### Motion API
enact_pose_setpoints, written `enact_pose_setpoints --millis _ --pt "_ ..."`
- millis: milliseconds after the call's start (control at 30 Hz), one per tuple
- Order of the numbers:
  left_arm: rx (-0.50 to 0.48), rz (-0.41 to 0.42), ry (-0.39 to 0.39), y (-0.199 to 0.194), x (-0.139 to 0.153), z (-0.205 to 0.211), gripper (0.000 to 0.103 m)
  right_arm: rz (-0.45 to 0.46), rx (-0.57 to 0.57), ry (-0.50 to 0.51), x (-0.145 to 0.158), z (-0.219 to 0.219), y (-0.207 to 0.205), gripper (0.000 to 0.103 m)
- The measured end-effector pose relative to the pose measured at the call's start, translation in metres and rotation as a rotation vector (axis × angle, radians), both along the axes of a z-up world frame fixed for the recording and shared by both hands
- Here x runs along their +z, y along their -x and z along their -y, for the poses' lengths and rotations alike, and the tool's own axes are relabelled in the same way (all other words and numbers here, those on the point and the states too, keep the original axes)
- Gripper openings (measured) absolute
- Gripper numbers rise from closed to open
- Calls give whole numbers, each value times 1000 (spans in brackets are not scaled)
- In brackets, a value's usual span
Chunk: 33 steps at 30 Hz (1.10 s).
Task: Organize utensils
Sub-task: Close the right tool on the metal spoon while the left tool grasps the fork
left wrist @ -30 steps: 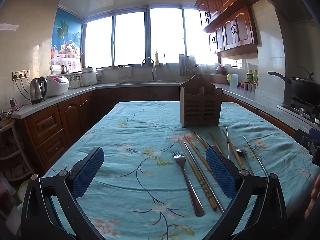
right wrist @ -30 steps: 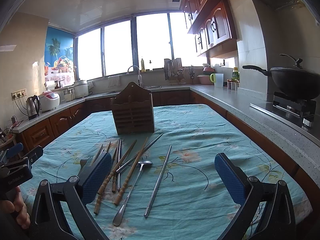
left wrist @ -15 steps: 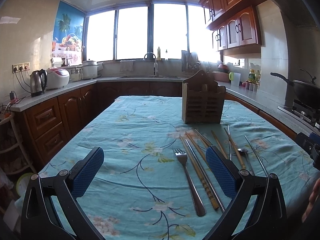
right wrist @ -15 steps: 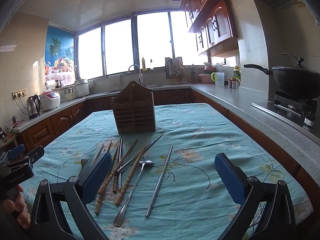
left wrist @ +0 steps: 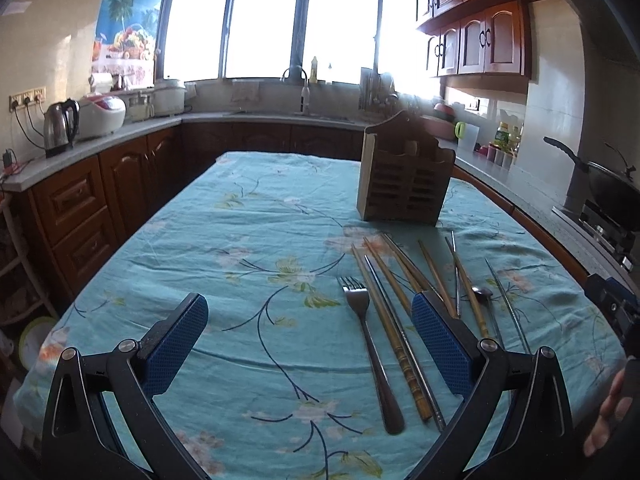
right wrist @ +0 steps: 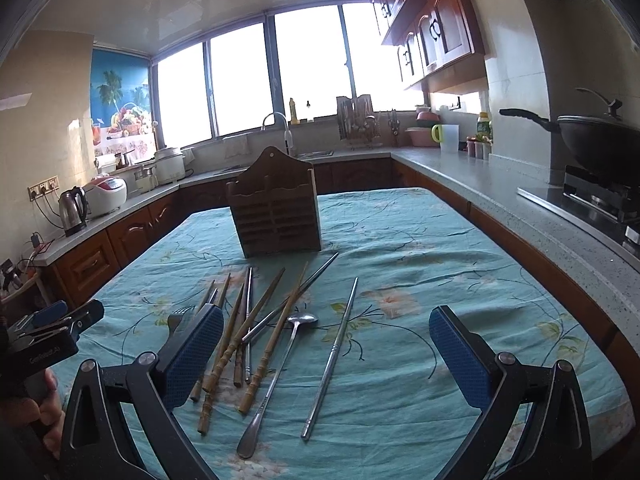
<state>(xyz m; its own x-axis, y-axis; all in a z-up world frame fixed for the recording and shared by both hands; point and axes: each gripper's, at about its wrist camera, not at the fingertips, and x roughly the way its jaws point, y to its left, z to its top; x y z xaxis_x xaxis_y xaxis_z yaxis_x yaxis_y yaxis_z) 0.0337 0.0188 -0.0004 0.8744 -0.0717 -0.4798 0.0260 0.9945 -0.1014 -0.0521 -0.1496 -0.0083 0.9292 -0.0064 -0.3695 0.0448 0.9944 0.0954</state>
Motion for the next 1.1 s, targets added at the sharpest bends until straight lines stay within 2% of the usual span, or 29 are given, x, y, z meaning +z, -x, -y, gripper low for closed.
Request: enact_pose_setpoints --millis 167,200,267,433,533,733,800,967,1100 --pt "-15 -49 22 -16 -1 -3 101 -62 47 -31 -4 0 -17 101" --pt "-20 -64 26 -20 -2 -3 100 -76 56 -36 -5 0 -21 98" --pt "-32 -93 36 -28 -3 -3 94 -111 86 -57 -7 -1 -31 89" --pt "-78 -187 72 -51 -10 -1 76 -254 133 -131 -22 0 -62 54" --pt "-111 -246 90 -65 -16 2 69 -326 151 -170 -33 -1 -77 43" --pt "-173 -369 109 -92 -32 9 45 -430 167 -222 -47 4 -101 34" --pt "-190 -397 121 -99 -36 11 44 -457 170 -236 -52 7 -108 31" --pt "-242 -445 116 -112 -43 23 33 -511 177 -260 -59 11 -121 28" --pt "-271 -464 118 -119 -47 31 25 -519 188 -259 -59 12 -129 25"
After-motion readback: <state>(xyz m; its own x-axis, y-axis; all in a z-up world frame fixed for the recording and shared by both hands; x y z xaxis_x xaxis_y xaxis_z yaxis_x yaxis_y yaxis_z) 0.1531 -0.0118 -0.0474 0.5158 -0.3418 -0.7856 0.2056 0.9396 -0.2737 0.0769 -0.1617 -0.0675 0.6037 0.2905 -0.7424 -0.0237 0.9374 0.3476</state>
